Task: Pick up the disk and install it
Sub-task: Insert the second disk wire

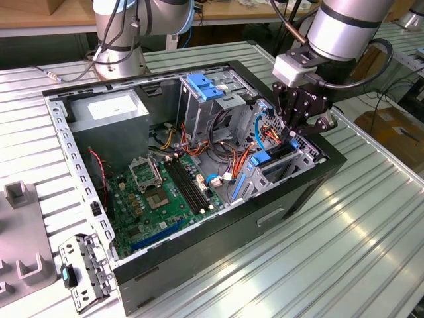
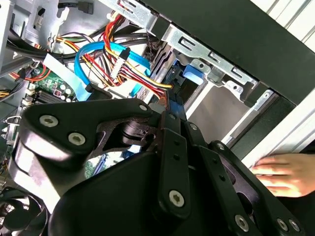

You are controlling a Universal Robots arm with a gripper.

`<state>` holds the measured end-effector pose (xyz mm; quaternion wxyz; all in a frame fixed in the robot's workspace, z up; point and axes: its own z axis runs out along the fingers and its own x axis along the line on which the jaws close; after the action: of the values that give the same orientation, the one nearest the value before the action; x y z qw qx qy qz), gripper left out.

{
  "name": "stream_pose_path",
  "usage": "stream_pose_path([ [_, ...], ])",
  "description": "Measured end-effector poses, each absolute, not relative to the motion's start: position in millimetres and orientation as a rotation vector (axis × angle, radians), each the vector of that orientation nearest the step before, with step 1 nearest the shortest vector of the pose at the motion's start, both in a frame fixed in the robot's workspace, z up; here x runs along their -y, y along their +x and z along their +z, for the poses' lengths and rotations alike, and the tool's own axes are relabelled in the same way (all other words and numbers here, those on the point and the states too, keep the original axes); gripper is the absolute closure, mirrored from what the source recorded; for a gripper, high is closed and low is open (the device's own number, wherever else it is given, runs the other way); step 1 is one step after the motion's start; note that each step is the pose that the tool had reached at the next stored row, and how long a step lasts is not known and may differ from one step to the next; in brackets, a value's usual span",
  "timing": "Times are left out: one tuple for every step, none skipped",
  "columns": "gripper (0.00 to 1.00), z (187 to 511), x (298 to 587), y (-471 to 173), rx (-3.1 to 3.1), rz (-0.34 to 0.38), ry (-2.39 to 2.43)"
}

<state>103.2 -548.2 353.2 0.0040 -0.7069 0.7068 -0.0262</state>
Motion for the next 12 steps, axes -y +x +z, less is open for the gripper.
stream_pose_path([
  [0.89,353.2,548.2,102.2,-2.215,-0.082,-2.215],
  [0.89,353.2,548.1,100.5,-2.215,-0.082,-2.215],
  [0.89,353.2,548.2,97.7,-2.215,-0.082,-2.215],
  [0.89,353.2,548.2,96.2,-2.215,-0.082,-2.215],
  [0.89,353.2,548.2,94.9,-2.215,-0.082,-2.215],
  [0.89,353.2,548.3,94.8,-2.215,-0.082,-2.215],
  [0.89,353.2,548.2,94.8,-2.214,-0.082,-2.215],
  [0.89,353.2,548.1,94.8,-2.215,-0.082,-2.215],
  [0.89,353.3,548.1,94.6,-2.215,-0.082,-2.215],
  [0.89,354.6,548.1,94.6,-2.215,-0.082,-2.215],
  [0.89,357.3,548.1,94.6,-2.215,-0.082,-2.215],
  [0.89,359.9,548.1,94.6,-2.215,-0.082,-2.215],
])
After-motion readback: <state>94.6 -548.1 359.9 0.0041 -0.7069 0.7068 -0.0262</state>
